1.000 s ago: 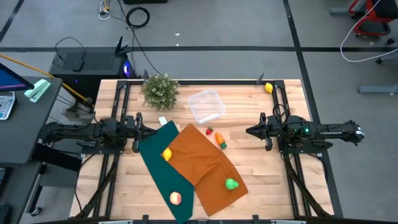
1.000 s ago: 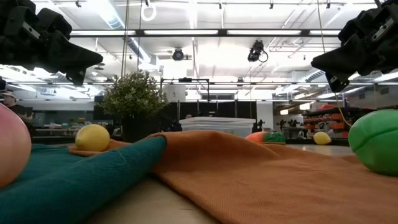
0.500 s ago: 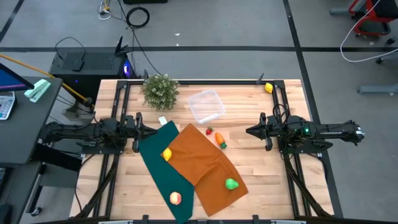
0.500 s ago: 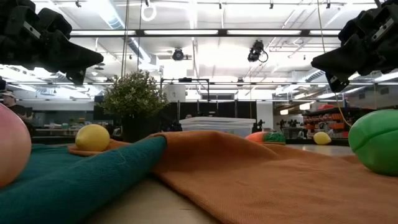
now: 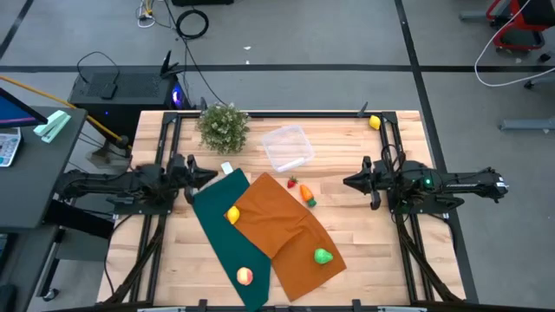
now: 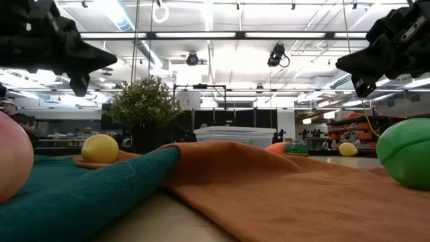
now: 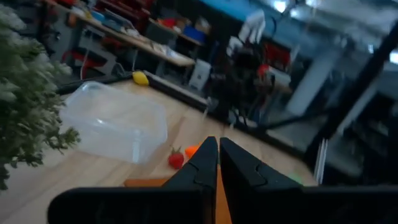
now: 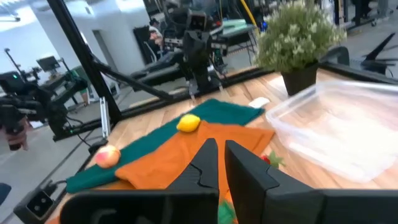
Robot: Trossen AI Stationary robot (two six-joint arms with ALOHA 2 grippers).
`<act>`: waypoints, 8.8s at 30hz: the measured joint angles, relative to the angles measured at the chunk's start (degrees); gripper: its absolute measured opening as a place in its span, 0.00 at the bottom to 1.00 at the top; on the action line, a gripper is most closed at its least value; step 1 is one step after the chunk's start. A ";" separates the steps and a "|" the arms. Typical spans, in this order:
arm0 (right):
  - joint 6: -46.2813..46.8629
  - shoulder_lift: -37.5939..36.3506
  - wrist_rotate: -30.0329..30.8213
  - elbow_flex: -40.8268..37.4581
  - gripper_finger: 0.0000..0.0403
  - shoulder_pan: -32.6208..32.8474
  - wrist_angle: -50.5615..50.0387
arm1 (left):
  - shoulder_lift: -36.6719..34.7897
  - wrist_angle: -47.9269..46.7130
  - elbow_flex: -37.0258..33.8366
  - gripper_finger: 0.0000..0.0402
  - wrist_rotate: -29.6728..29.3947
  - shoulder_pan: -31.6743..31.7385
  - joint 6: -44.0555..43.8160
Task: Pick and placing Produce into tupperware
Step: Put the top yellow lemon into the transparent bin
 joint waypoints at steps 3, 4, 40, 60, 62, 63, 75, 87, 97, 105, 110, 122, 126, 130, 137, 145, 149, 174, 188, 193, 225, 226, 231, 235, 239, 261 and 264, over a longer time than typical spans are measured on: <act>2.40 0.00 0.07 0.00 0.00 0.01 4.75 | -0.01 2.96 0.00 0.04 -2.84 0.00 -0.26; 3.41 0.00 0.11 0.00 0.00 0.00 7.42 | -0.01 4.35 0.00 0.04 -3.81 0.02 -0.09; -28.33 35.29 26.64 44.13 0.00 -5.72 24.19 | 27.62 20.36 27.39 0.04 -14.07 8.94 8.93; -16.25 51.64 36.24 77.60 0.02 -17.94 -40.09 | 40.69 -2.41 50.16 0.04 -8.57 16.85 10.56; -11.66 52.71 35.96 78.38 0.06 -20.52 -45.68 | 40.95 -4.14 51.31 0.03 -8.59 17.75 10.54; -9.70 53.22 35.40 78.51 0.09 -21.89 -47.97 | 40.95 -4.59 51.60 0.03 -8.57 18.26 10.53; 0.32 63.36 20.36 78.18 0.59 -40.12 -59.38 | 41.24 -10.42 51.82 0.08 -2.41 23.27 6.02; -1.90 81.24 6.75 78.13 0.73 -42.76 -59.61 | 41.21 -13.11 51.80 0.10 -0.38 23.45 5.99; 1.95 93.43 13.40 78.11 0.72 -45.54 -65.28 | 41.21 -18.27 51.78 0.13 -0.39 23.45 3.82; 6.29 95.91 18.44 78.11 0.74 -52.22 -68.48 | 41.21 -22.24 51.73 0.15 -0.10 23.43 -0.24; 8.59 95.89 18.62 78.11 0.73 -56.08 -68.99 | 41.19 -22.32 51.73 0.14 1.65 23.41 -0.30; 9.69 97.71 16.68 78.11 0.72 -56.53 -68.55 | 41.19 -24.35 51.71 0.15 1.91 23.39 0.00; 7.73 99.35 17.44 78.11 0.72 -54.88 -65.91 | 41.19 -25.03 51.74 0.15 1.94 23.39 0.03; 8.97 100.59 19.71 78.11 0.72 -54.92 -65.54 | 41.19 -25.13 51.74 0.16 1.93 23.39 0.03; 10.97 103.12 19.74 78.11 0.71 -57.01 -65.95 | 42.00 -24.92 51.74 0.17 1.96 23.39 0.11; 9.85 106.76 19.84 78.11 0.69 -59.61 -66.29 | 45.38 -24.64 51.74 0.17 1.94 23.39 0.57; 10.09 107.21 22.00 78.11 0.68 -61.26 -66.29 | 47.42 -24.23 51.74 0.17 1.95 23.38 0.37; 12.92 109.77 27.73 78.11 0.65 -60.03 -65.80 | 49.37 -20.36 51.74 0.20 1.92 23.82 0.09; 14.01 113.01 33.63 78.13 0.63 -59.22 -68.37 | 49.35 -20.38 51.74 0.21 1.92 23.71 0.08; 14.74 113.04 34.06 78.13 0.63 -59.24 -67.62 | 49.35 -20.38 51.74 0.20 1.94 23.71 0.09; 13.89 112.65 31.45 78.29 0.21 -58.29 -68.79 | 49.32 -20.44 51.74 0.22 6.22 23.69 0.07; 13.89 112.65 31.38 78.29 0.21 -58.04 -68.98 | 49.32 -20.44 51.74 0.22 6.21 23.69 0.07; 13.87 112.62 31.32 78.29 0.16 -57.16 -69.05 | 49.32 -20.44 51.74 0.23 6.22 23.69 0.11; 13.47 112.54 29.77 78.29 0.13 -56.96 -69.21 | 49.32 -20.44 51.74 0.23 6.25 23.69 0.18; 12.71 113.47 23.70 77.78 0.05 -55.88 -67.44 | 49.32 -20.49 51.74 0.23 6.27 23.69 0.20; 7.14 112.87 27.15 88.58 0.38 -55.75 -74.03 | 49.32 -20.82 51.75 0.24 6.27 23.70 3.68; 6.99 112.87 26.85 88.06 0.48 -57.20 -75.28 | 49.32 -20.82 51.74 0.24 6.27 23.71 3.65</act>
